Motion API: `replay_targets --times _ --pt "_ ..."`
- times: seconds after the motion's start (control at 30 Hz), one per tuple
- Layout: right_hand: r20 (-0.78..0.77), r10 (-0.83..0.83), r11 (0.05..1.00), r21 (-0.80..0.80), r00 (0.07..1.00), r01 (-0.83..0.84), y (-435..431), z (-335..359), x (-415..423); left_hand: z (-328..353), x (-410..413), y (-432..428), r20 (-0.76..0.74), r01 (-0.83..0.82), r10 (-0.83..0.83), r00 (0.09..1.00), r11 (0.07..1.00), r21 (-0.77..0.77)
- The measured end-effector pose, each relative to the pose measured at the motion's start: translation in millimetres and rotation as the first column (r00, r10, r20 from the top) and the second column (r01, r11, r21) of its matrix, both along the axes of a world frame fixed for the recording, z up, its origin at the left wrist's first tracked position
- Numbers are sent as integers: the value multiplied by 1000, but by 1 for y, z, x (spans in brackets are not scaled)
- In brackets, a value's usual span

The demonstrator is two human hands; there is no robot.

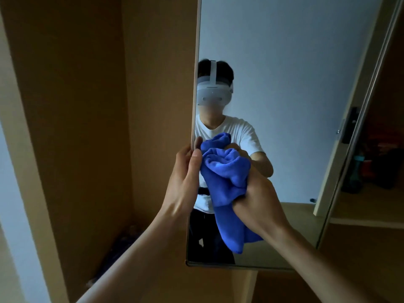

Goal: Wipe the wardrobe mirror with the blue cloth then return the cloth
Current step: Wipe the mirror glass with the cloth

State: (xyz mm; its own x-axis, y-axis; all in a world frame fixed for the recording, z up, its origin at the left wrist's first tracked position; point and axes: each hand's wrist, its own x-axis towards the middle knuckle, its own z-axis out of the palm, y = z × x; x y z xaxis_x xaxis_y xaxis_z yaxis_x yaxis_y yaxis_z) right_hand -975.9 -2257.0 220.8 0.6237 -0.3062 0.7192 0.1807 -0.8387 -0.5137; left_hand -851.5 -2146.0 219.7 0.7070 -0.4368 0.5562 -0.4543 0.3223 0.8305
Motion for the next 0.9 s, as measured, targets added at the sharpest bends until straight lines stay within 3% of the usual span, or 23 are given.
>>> replay_targets --times 0.4,0.63,0.9 --pt "-61 -60 996 57 996 63 17 257 -24 258 -6 17 62 30 -35 997 995 92" --pt "14 -92 992 -86 996 93 32 379 -34 366 -11 25 82 32 -42 996 993 115" --pt "-27 -313 916 -273 949 295 29 459 -34 433 -13 33 115 57 -76 990 986 158"
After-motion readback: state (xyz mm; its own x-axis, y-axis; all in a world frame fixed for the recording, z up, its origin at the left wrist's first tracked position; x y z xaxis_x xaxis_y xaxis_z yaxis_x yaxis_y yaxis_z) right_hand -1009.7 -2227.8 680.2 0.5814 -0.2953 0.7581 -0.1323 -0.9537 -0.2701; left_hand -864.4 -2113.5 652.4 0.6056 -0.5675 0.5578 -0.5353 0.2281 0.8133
